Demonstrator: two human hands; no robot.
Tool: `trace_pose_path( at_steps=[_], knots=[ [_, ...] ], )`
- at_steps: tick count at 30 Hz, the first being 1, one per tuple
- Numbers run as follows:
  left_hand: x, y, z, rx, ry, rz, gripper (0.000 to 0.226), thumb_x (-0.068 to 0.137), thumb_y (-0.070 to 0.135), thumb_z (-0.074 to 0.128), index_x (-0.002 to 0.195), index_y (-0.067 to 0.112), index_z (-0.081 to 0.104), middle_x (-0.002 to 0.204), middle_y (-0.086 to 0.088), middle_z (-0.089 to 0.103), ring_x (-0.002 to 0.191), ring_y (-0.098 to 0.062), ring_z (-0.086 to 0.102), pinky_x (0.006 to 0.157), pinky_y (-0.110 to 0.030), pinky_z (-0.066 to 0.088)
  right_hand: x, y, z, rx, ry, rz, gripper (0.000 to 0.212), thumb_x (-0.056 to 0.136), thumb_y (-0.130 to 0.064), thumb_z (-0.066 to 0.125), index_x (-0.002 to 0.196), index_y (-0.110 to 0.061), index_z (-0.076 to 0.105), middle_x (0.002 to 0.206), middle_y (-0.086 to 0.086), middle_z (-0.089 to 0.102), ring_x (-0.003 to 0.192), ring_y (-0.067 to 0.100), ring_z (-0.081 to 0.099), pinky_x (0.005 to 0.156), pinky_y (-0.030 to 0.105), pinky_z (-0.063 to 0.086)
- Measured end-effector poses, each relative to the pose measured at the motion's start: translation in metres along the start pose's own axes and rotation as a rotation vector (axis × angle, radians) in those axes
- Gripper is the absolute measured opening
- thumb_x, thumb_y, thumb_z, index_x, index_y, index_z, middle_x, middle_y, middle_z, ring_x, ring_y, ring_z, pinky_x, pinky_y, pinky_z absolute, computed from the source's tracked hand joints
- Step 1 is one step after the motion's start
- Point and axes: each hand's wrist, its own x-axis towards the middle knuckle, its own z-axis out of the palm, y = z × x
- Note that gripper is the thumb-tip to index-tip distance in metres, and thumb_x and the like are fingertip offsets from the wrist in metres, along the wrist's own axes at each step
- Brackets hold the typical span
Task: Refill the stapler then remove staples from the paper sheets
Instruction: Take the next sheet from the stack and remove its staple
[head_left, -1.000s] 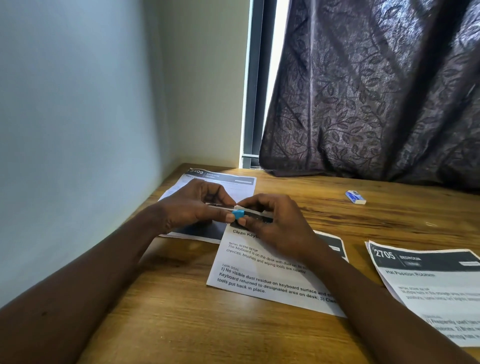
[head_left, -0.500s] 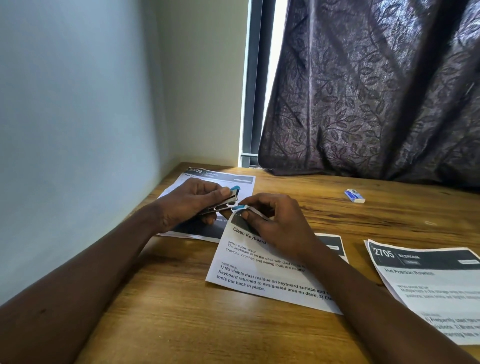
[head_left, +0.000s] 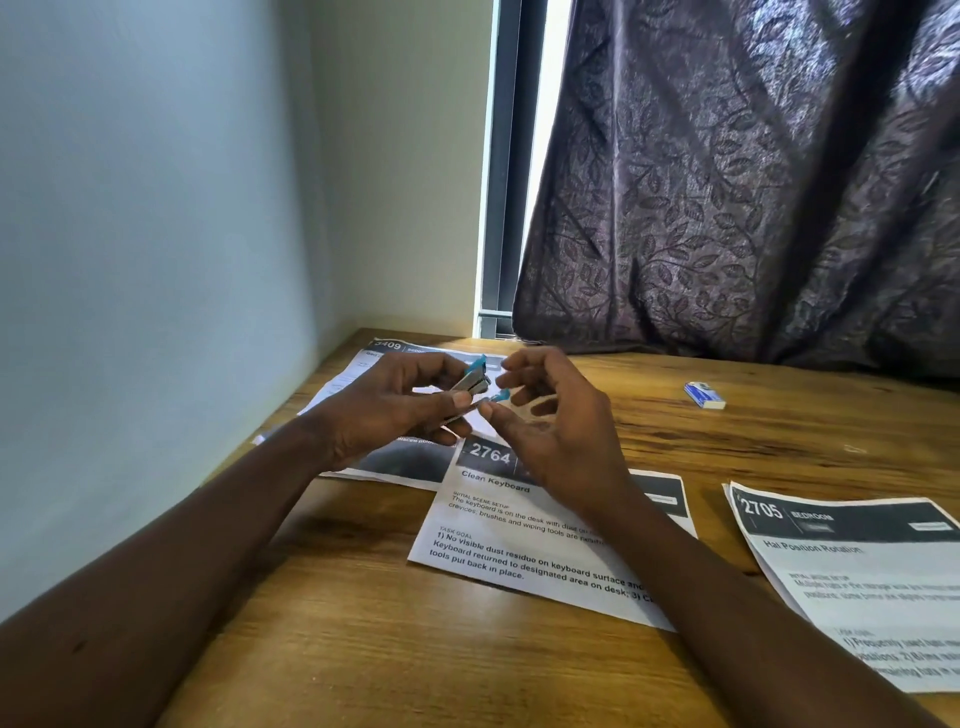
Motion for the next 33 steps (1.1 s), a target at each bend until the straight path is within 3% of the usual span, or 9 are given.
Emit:
trace_pose_path(
  at_steps=[3,9,17,27,33],
  knots=[
    [-0.001,0.0,0.002,0.015,-0.018,0.035,0.013,0.092,0.019,0.065,0.103,0.016,0.071,0.102,-0.012,0.074,0.097,-0.029,0.073,0.084,-0.042,0.062,-0.001,-0.004,0.0,-0.017,-0.032,-0.053,0.031,0.086,-0.026,0.08,0.109,-0.034,0.061,0.106,-0.016,0.068,0.095,0.004,0.064,0.08,0.034,0.059],
    [-0.001,-0.005,0.0,-0.055,-0.066,-0.002,0.021,0.087,0.028,0.063,0.1,0.016,0.074,0.091,-0.007,0.074,0.086,-0.019,0.069,0.073,-0.031,0.06,0.0,-0.003,-0.001,-0.015,-0.064,-0.077,0.028,0.085,-0.03,0.081,0.102,-0.035,0.06,0.102,-0.018,0.066,0.091,0.006,0.063,0.075,0.032,0.059],
    [0.001,-0.013,0.004,-0.176,-0.127,-0.091,0.024,0.092,0.027,0.057,0.103,0.01,0.071,0.082,-0.008,0.07,0.072,-0.013,0.065,0.067,-0.028,0.055,0.003,-0.001,-0.002,0.087,-0.1,-0.065,0.028,0.078,-0.02,0.087,0.097,-0.021,0.066,0.075,-0.012,0.06,0.064,0.003,0.054,0.058,0.017,0.046],
    [0.002,-0.012,0.01,-0.275,-0.148,-0.153,0.02,0.101,0.017,0.051,0.106,0.005,0.066,0.089,-0.013,0.066,0.076,-0.018,0.065,0.065,-0.026,0.057,0.007,0.0,-0.006,0.189,-0.145,-0.005,0.028,0.077,-0.016,0.088,0.096,-0.015,0.067,0.072,-0.009,0.061,0.061,0.002,0.052,0.058,0.021,0.049],
    [0.003,-0.007,0.003,-0.412,0.049,-0.151,0.025,0.096,0.03,0.051,0.114,0.014,0.06,0.092,-0.009,0.066,0.073,-0.024,0.068,0.058,-0.031,0.058,0.003,-0.005,-0.001,0.117,-0.172,-0.05,0.026,0.078,-0.017,0.087,0.088,-0.018,0.063,0.083,-0.006,0.067,0.074,0.008,0.064,0.067,0.02,0.055]
  ],
)
